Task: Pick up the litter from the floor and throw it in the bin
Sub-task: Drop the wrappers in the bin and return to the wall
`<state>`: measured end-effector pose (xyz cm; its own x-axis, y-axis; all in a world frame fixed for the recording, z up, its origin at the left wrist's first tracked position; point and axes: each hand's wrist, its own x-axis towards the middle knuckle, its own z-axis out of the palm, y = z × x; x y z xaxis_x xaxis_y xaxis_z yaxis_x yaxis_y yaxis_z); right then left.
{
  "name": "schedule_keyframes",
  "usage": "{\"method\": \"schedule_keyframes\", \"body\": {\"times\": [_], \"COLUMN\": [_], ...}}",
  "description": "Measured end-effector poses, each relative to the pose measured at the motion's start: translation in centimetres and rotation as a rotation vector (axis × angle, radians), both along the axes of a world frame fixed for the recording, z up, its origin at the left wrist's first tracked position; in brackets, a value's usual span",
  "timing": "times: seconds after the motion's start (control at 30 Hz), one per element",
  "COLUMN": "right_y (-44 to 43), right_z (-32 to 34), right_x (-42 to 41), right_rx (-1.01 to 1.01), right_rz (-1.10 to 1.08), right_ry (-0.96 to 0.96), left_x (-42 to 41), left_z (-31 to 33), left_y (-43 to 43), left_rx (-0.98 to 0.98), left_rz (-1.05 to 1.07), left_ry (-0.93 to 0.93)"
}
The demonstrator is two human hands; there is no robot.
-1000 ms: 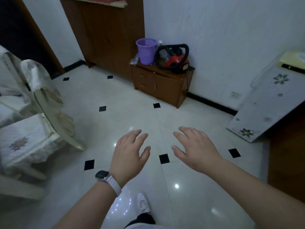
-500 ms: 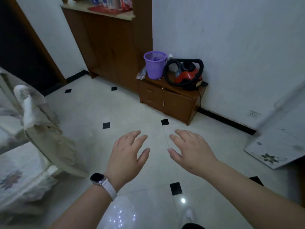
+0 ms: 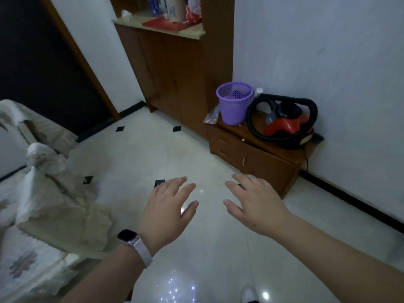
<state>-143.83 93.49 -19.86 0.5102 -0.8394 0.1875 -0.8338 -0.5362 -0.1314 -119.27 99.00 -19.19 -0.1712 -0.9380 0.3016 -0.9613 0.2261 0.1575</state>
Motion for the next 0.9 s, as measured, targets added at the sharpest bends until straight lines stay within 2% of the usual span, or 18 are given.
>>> {"method": "schedule_keyframes", "body": {"times": [0.1, 0.27, 0.43, 0.57, 0.7, 0.9], "right_y": [-5.5, -11.5, -18.2, -23.5, -28.7, -35.0], "right_z": [0.5, 1.7, 1.4, 1.3, 3.0, 4.2], "right_x": [0.5, 5.9, 14.2, 20.2, 26.6, 36.4], "right_rx": [0.026, -0.03, -0.066, -0.072, -0.086, -0.121], "right_rz": [0.057, 0.134, 0.198, 0.22, 0.208, 0.292], "right_ry": [0.003, -0.047, -0.056, 0.016, 0.072, 0.063], "left_x": [1.5, 6.9, 12.2, 18.3, 24.6, 33.5], "left_z": [0.9, 2.5, -0.4, -2.4, -2.1, -1.0], "left_y": [-3.8, -8.5, -15.3, -20.8, -25.1, -31.0], "left_rx": [-0.012, -0.11, -0.098, -0.08, -0.123, -0.12], "left_rz": [-0.025, 0.074, 0.144, 0.171, 0.219, 0.275], "left_ry": [-0.096, -0.093, 0.016, 0.099, 0.171, 0.158]}}
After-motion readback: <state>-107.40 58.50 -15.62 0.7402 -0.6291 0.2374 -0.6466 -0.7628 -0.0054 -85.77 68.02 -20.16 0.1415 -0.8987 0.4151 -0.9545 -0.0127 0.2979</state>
